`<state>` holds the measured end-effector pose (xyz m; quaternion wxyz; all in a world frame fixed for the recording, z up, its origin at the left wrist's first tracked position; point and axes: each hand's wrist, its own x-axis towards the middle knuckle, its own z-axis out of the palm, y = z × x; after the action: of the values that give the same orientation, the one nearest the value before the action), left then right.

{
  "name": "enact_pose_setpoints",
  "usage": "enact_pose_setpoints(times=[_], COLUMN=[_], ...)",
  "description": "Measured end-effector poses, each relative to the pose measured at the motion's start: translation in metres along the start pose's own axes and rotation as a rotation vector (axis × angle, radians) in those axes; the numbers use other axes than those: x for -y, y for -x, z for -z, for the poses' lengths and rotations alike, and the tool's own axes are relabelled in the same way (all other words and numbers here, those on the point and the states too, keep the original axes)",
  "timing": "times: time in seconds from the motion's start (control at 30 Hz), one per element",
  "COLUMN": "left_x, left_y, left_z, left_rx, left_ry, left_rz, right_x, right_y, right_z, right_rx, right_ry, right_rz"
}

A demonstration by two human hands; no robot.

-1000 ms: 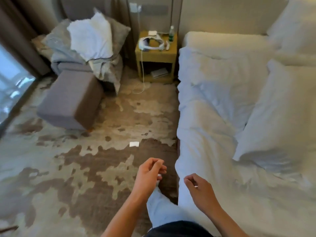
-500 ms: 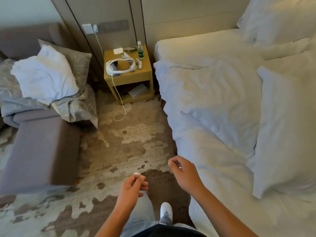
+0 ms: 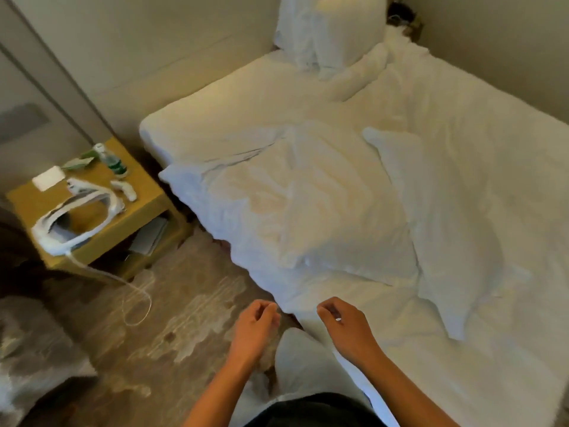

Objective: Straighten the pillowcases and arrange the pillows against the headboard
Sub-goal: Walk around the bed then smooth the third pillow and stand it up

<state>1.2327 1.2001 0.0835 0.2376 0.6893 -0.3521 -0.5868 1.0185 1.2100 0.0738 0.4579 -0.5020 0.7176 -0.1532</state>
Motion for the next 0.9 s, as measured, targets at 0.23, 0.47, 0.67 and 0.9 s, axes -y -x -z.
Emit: enact_pose_setpoints(times=[0.23, 0.47, 0.67, 0.9], left_x=[-0.110, -0.207, -0.238, -0.213], left_y=[-0.127, -0.244, -0.338, -0.442], left_z=[-0.015, -0.034, -0.065, -0.109], left_rx=[0.159, 0.161, 0.113, 0.122], left_ry=[-0.095, -0.176, -0.202, -0.205], left_rz=[-0.085, -0.117, -0.024, 0.247], right_x=[0.011, 0.039, 0.033, 0.014], right_y=[-0.093, -0.238, -0.336, -0.405], right_z=[0.020, 0.060, 0.085, 0.062], right_rx=[-0.191, -0.294, -0.252, -0.102], right_ry=[-0.092, -0.108, 0.213, 0.331], right_rz=[-0.112, -0.128, -0.247, -0.391])
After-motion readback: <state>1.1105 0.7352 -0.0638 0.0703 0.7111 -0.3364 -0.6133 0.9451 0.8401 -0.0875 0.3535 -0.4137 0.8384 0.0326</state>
